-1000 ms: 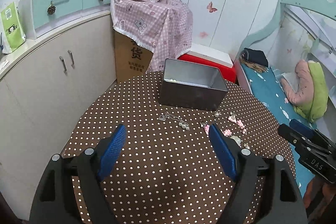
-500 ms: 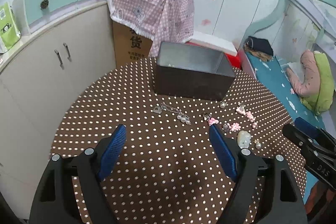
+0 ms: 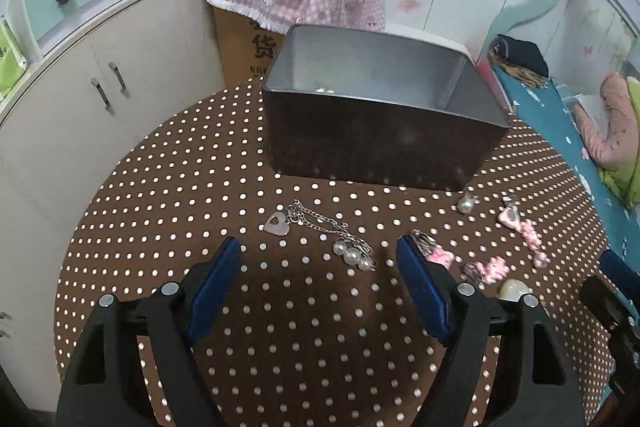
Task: Organize jewelry
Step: 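Grasp the silver chain with the left gripper, then grasp the pale jade pendant with the right gripper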
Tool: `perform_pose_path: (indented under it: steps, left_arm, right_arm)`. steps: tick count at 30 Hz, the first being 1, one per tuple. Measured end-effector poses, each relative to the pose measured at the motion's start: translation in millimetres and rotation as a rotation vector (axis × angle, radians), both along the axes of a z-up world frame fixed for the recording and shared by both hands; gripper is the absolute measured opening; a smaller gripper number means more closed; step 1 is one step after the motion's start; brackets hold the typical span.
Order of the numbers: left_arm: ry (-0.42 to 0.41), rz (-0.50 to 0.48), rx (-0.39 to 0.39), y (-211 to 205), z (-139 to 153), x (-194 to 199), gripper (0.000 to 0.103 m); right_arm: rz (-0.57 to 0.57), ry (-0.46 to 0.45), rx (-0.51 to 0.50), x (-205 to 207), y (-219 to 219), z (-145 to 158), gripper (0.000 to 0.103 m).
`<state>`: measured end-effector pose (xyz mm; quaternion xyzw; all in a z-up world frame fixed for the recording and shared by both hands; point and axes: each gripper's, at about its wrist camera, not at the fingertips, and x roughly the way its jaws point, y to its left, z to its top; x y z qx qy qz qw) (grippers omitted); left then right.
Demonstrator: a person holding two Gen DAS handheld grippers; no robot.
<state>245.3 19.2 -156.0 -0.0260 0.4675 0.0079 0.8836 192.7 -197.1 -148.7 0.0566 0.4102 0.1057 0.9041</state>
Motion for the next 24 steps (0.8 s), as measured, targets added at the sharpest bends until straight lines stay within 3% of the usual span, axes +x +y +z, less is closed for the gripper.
perform_pose_path:
  steps: [3,6,7,9,10,13,24]
  left_arm:
    - [0.016,-0.001,0.004,2,-5,5,0.06]
    - [0.011,-0.009,0.024,1,-7,7,0.057]
    - [0.011,-0.014,0.023,0,-7,6,0.05]
    - [0.007,-0.033,0.015,0,-4,4,0.018]
    - [0.01,-0.048,0.001,-1,-4,3,0.01]
    - [0.009,-0.062,0.009,2,-3,-4,0.008]
    - [-0.046,-0.095,-0.081,26,14,-52,0.008]
  right_arm:
    - [0.002,0.003,0.0,1,-3,-3,0.062]
    - [0.0,0.003,0.002,2,-4,-5,0.062]
    - [-0.001,0.006,0.003,1,-4,-5,0.062]
    - [0.002,0.008,-0.001,1,-3,-7,0.062]
    - [0.004,0.011,-0.002,0,-3,-9,0.062]
    - [0.012,0.015,-0.004,-2,3,-11,0.062]
    - [0.094,0.031,-0.048,-11,49,-14,0.062]
